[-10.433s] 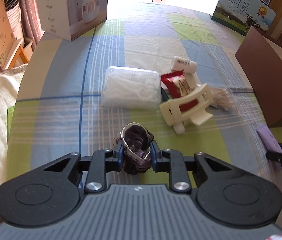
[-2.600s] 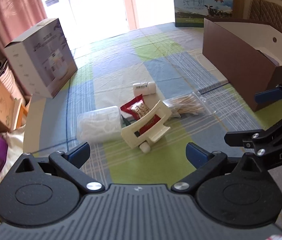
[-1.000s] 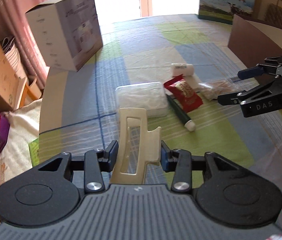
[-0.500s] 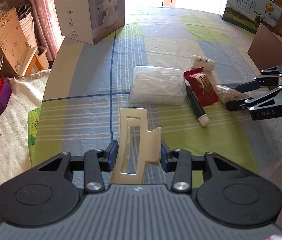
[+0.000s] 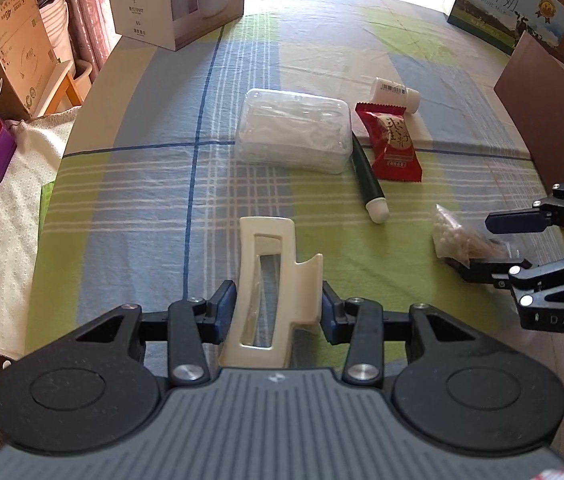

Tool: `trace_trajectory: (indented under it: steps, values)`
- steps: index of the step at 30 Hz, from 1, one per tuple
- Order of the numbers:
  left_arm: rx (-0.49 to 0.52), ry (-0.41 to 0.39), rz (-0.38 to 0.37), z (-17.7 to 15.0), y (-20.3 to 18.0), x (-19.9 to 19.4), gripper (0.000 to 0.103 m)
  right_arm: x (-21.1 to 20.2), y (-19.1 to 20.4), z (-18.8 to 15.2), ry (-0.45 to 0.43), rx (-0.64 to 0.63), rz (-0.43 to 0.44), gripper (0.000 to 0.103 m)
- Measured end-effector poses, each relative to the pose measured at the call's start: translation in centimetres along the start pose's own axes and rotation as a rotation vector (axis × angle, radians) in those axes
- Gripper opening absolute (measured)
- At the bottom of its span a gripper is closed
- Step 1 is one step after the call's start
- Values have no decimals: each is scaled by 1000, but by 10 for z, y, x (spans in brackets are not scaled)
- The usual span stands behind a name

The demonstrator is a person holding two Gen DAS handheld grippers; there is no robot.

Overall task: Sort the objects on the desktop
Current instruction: 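Carry the hair clip with the left tool into the brown box while the right tool carries the swabs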

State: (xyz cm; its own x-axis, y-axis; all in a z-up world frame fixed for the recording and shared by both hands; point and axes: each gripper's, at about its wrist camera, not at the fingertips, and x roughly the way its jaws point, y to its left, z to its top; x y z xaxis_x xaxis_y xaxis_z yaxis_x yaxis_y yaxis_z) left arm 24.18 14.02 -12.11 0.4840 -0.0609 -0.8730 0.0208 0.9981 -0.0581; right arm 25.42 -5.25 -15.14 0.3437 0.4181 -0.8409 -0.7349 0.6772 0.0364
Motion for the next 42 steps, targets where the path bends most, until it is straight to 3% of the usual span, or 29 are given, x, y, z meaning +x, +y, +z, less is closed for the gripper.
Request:
trace_trajectory:
  steps: [2, 4, 5, 11, 20, 29, 36, 42]
  values:
    - [-3, -1, 9, 0, -1, 0, 38, 3, -1, -2, 4, 4, 6, 49]
    - [5, 2, 24, 0, -3, 1, 40, 3, 1, -5, -4, 5, 11, 41]
    - [8, -1, 32, 0, -4, 1, 40, 1, 2, -5, -6, -2, 16, 30]
    - [19, -9, 28, -1, -11, 0, 36, -7, 2, -11, 10, 56, 57, 24]
    - [36, 9, -14, -13, -36, -13, 36, -43, -9, -29, -8, 200, 106, 22]
    - [73, -66, -85, -9, -80, -57, 36, -107, -38, -49, -83, 329, 117, 22]
    - [120, -118, -154, -2, -128, -84, 36, -158, -66, -78, -143, 422, 92, 22]
    - [179, -146, -221, 8, -175, -96, 36, -196, -101, -106, -175, 509, 18, 22]
